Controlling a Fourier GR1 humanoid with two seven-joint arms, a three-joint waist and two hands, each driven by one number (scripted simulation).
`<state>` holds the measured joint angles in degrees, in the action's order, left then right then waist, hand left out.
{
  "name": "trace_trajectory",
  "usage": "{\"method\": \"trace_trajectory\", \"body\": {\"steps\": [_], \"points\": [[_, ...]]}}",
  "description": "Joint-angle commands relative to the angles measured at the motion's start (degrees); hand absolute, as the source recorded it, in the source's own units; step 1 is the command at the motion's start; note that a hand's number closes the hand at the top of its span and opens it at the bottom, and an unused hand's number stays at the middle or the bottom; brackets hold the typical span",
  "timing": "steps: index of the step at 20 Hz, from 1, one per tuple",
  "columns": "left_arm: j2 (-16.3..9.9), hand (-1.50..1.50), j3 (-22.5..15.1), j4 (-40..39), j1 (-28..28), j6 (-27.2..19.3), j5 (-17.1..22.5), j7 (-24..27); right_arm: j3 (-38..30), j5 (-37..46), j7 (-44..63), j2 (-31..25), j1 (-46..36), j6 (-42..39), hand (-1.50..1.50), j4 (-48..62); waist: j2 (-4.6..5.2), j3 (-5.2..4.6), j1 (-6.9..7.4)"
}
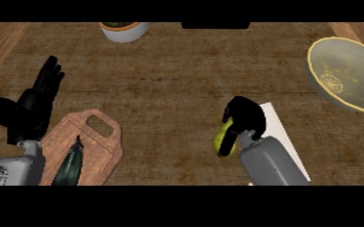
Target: Pick the pear from the placemat and place it in the bowl
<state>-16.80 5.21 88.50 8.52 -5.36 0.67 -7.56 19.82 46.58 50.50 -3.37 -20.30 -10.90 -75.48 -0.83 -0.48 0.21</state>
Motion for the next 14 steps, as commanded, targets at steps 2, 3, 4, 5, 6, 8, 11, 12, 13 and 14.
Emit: {"method": "trace_trajectory", "body": {"steps": [2, 3, 4, 5, 6, 8, 11, 12, 13, 14], "points": [[0.47, 0.00, -0.48, 1.75, -0.82, 0.52, 0.02, 0.62, -11.56, -0.17, -1.52, -5.38, -13.94, 1.43, 1.50, 12.26, 1.32, 0.51, 1.63], [0.05, 0.00, -0.22, 0.20, 1.05, 1.14, 0.51, -0.18, -13.42, -0.29, -3.21, -7.72, -16.24, 1.76, 1.50, 15.70, 1.63, 0.53, 1.78], [0.33, 0.00, -1.05, 1.59, -0.51, 1.73, 0.46, 0.54, -15.54, -0.53, -2.08, -8.13, -19.85, 2.16, 1.50, 18.96, 1.82, 0.54, 2.92], [0.99, 0.00, -1.43, 0.45, 1.52, 0.03, -1.09, 0.08, -15.26, 0.93, -5.35, -9.21, -20.21, 5.11, 1.50, 21.99, 1.67, 0.55, 1.88], [-0.68, 0.00, -0.02, 0.69, 2.38, 1.88, 0.93, -2.00, -16.09, 1.54, -2.76, -9.15, -25.12, 4.50, 1.50, 24.12, 1.73, 0.54, 2.55], [1.73, 0.00, -1.93, 3.14, 2.55, -0.83, -1.01, -3.53, -15.35, 4.37, -6.16, -9.29, -26.25, 9.33, 1.50, 30.49, 1.53, 0.56, 2.16], [0.02, 0.00, 0.63, 0.34, 0.73, 1.93, 0.82, -0.93, -14.53, 6.81, -6.00, -12.09, -27.95, 8.92, 1.50, 28.82, 1.13, 0.48, 0.92], [0.40, 0.00, 0.53, -1.38, 1.64, 0.71, -0.41, 0.21, -12.62, 9.16, 1.33, -9.98, -31.08, 8.22, 1.50, 24.61, 0.95, 0.43, 0.55], [1.69, 0.00, -0.81, -0.45, -0.06, -0.23, -1.58, 0.57, -12.80, 10.53, -0.03, -11.09, -30.74, 11.35, 1.50, 25.40, 1.00, 0.45, 0.72], [-0.30, 0.00, 1.32, -1.25, 1.58, 1.97, 0.74, 0.22, -12.15, 11.64, 2.73, -10.20, -31.75, 11.68, 1.50, 22.99, 0.85, 0.43, 0.36]]}}
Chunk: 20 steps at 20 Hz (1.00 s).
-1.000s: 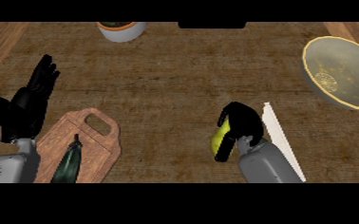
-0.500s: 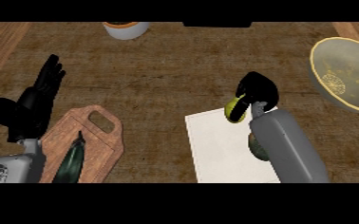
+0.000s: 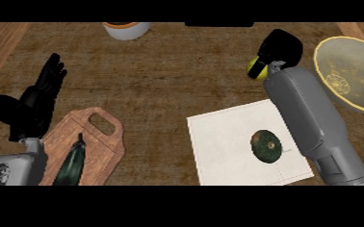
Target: Pick the pear from the placemat and place it in the bowl
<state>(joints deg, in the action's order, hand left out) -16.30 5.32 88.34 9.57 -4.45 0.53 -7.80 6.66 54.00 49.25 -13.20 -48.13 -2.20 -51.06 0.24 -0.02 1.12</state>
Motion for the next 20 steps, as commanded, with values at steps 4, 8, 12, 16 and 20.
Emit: {"method": "trace_trajectory", "body": {"steps": [4, 8, 12, 16, 20], "points": [[0.51, 0.00, 0.57, -0.68, -0.95, -0.97, -0.63, 0.47, 2.15, 10.06, 10.09, -5.13, -7.91, 3.71, 1.50, -9.34, -0.83, -0.05, -1.84], [-2.39, 0.00, 3.07, -0.47, -1.69, 2.17, 1.63, 0.10, -1.59, 9.05, 10.46, -7.94, -6.99, 3.27, 1.50, -16.47, -0.82, 0.01, -1.88], [-0.88, 0.00, 2.46, -2.10, 0.98, 1.72, 0.96, 0.58, -4.32, 11.06, 12.25, -8.77, -8.69, 1.99, 1.50, -15.37, -0.33, 0.00, -1.37], [-0.31, 0.00, 1.91, 0.30, -0.74, 1.77, 0.62, -0.87, -9.83, 7.31, 6.33, -13.49, -3.95, 3.34, 1.50, -18.31, -0.36, 0.04, -1.41], [-2.09, 0.00, 4.26, -0.35, -0.39, 3.00, 1.33, 0.05, -14.34, 4.40, 0.06, -14.34, -1.58, 9.41, 1.50, -13.49, -0.16, 0.04, -0.80]]}}
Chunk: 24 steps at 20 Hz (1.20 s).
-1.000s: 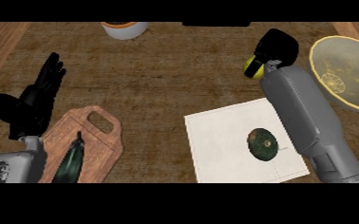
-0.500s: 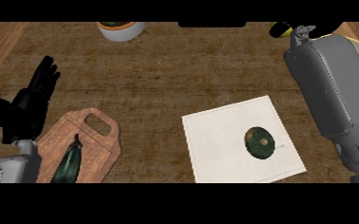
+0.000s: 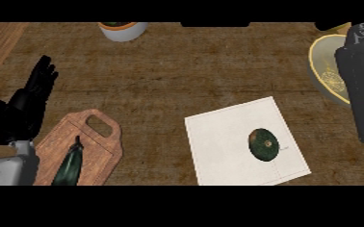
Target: Pick the pear from the placemat and place it in the bowl
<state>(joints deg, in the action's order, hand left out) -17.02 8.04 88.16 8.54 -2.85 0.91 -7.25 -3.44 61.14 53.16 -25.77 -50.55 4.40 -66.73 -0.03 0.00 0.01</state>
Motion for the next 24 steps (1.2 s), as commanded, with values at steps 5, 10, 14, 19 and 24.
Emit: {"method": "trace_trajectory", "body": {"steps": [5, 10, 14, 19, 24], "points": [[2.41, 0.00, -1.19, 1.39, -0.73, -1.31, -1.63, 0.26, -10.33, -7.57, -15.81, -6.82, 4.46, 8.11, 1.50, 9.89, 0.22, 0.03, 0.55], [2.26, 0.00, -0.77, -1.39, -0.49, -0.25, -1.90, 2.81, -14.34, -10.22, -26.60, -8.62, 5.25, 15.57, 1.50, 21.67, 0.37, 0.04, 0.76], [1.97, 0.00, -1.21, 2.26, 2.63, -1.03, -2.15, -3.36, -16.00, -10.28, -33.14, -11.32, 1.19, 18.09, 1.50, 33.45, 0.57, 0.09, 1.46], [0.72, 0.00, -0.74, 1.86, 1.77, 1.32, -1.10, -1.75, -16.84, -9.21, -24.54, -15.72, 0.79, 7.28, 1.50, 42.32, 0.79, 0.11, 2.32], [2.56, 0.00, -0.82, 1.78, 1.48, -0.26, -1.53, -2.23, -20.36, -13.92, -35.60, -12.81, 4.04, 10.94, -1.50, 47.99, 0.69, 0.15, 1.80]]}}
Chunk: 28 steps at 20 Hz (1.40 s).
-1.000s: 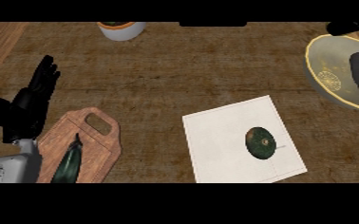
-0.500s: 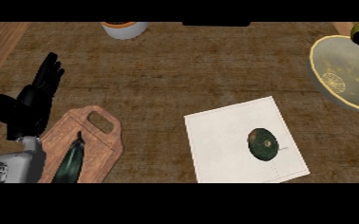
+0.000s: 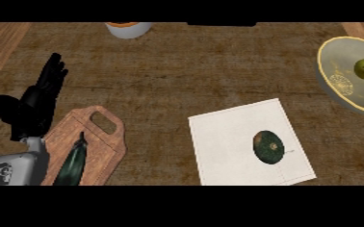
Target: Pick the pear from the placemat and place it in the bowl
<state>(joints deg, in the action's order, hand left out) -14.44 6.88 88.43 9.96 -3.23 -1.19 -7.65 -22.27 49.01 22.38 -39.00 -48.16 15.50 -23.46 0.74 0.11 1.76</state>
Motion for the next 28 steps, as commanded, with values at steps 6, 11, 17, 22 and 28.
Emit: {"method": "trace_trajectory", "body": {"steps": [6, 11, 17, 22, 28], "points": [[-0.17, 0.00, 1.12, 0.84, -2.09, 0.82, 0.92, 0.83, -12.01, -13.94, -17.08, -0.96, 2.30, 1.02, -1.50, 0.47, -0.62, 0.06, -0.98], [0.57, 0.00, 0.37, -0.13, -2.79, -0.30, -0.67, 1.40, -23.35, -26.24, -25.95, -1.00, 1.73, 3.63, -1.50, -4.70, -0.94, 0.14, -2.15], [-2.48, 0.00, 2.91, 1.06, -2.49, 2.04, 1.06, -0.65, -29.20, -35.13, -29.53, -4.27, 11.54, -5.67, -1.50, -7.97, -0.93, -0.08, -2.28], [-0.73, 0.00, 2.89, -0.06, -2.82, 0.74, 0.65, 0.57, -33.80, -41.71, -30.30, -7.23, 23.66, -17.46, -1.50, -11.35, -1.03, -0.11, -3.28], [-0.49, 0.00, 2.52, -1.68, -0.98, 0.65, -0.40, 0.79, -37.76, -50.87, -29.87, -3.89, 33.10, -27.56, -1.50, -19.88, -0.92, -0.14, -2.81]]}}
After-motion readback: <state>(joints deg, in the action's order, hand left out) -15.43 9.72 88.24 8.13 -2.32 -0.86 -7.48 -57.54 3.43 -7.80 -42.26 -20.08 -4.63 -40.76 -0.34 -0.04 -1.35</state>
